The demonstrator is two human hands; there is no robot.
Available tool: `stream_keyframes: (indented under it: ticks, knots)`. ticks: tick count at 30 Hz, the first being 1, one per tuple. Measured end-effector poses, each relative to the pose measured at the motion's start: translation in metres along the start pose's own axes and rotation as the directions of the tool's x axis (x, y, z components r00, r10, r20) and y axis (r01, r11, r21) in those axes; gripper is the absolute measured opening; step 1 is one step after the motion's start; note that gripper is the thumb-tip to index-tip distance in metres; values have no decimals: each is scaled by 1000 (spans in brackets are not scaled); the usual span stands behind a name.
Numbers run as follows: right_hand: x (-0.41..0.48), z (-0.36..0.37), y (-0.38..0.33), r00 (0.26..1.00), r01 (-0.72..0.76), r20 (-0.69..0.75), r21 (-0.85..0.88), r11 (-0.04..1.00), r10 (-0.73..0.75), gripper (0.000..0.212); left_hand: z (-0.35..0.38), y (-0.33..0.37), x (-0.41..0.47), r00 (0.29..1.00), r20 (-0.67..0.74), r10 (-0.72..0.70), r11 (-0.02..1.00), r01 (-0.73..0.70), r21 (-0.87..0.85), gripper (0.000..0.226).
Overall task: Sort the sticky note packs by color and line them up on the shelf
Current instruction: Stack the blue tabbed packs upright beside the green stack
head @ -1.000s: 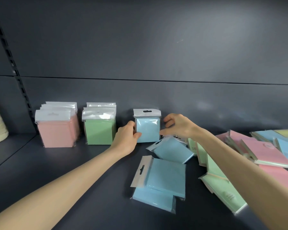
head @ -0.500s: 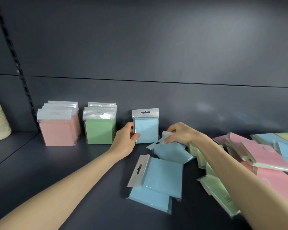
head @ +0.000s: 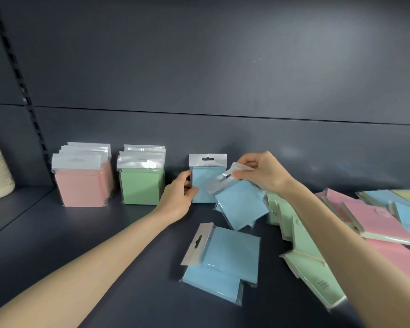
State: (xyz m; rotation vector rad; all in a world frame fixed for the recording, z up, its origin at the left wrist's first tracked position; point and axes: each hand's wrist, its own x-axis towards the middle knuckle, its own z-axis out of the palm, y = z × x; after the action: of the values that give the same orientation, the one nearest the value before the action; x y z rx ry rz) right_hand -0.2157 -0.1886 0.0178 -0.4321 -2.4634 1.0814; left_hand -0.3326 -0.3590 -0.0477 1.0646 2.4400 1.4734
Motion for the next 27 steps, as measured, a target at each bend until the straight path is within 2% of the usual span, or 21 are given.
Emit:
stream_keyframes:
  ticks: [4, 6, 8, 10, 12, 14, 16, 20, 24, 25, 27]
  knots:
    - [1, 7, 2, 999, 29, -40, -43, 999, -31, 15, -1, 2, -4, 1000, 0, -14, 1000, 14, -12, 46]
    - [2, 7, 3, 997, 41, -58, -21, 999, -42, 13, -1, 6, -10, 999, -49, -1, 997, 4, 72, 50]
    - [1, 7, 2, 996, 55, -76, 16, 998, -54, 7, -2, 14, -20, 987, -147, 65, 978, -34, 204, 50]
    - [-1, 6, -1, 994, 82, -76, 73, 994, -77, 3, -3, 22, -29, 969, -185, 163, 960, -112, 257, 48]
    - [-4, 8, -5, 992, 118, -60, 129, 985, -111, 2, -3, 26, -34, 982, -89, 167, 974, -150, 171, 52]
    - [-6, 11, -10, 990, 139, -38, 184, 973, -134, 6, -4, 28, -34, 992, 75, 97, 995, -96, -10, 54]
    - [-8, 14, -13, 990, 141, -14, 229, 963, -142, 10, -4, 26, -30, 987, 152, 56, 986, -31, -161, 51]
    - [-12, 15, -18, 994, 77, 55, 290, 954, -97, 15, -9, 22, -26, 990, 128, 65, 978, -38, -206, 34]
    - [-17, 14, -11, 982, -120, 172, 243, 963, 79, 47, -13, 19, -23, 983, 150, 110, 976, -78, -202, 34]
    - [-19, 15, -9, 976, -148, 191, 251, 957, 101, 47, -14, 18, -22, 983, 154, 104, 977, -72, -202, 34]
    - [-23, 16, -6, 980, -137, 178, 293, 946, 86, 33, -14, 17, -22, 987, 135, 84, 979, -56, -197, 30]
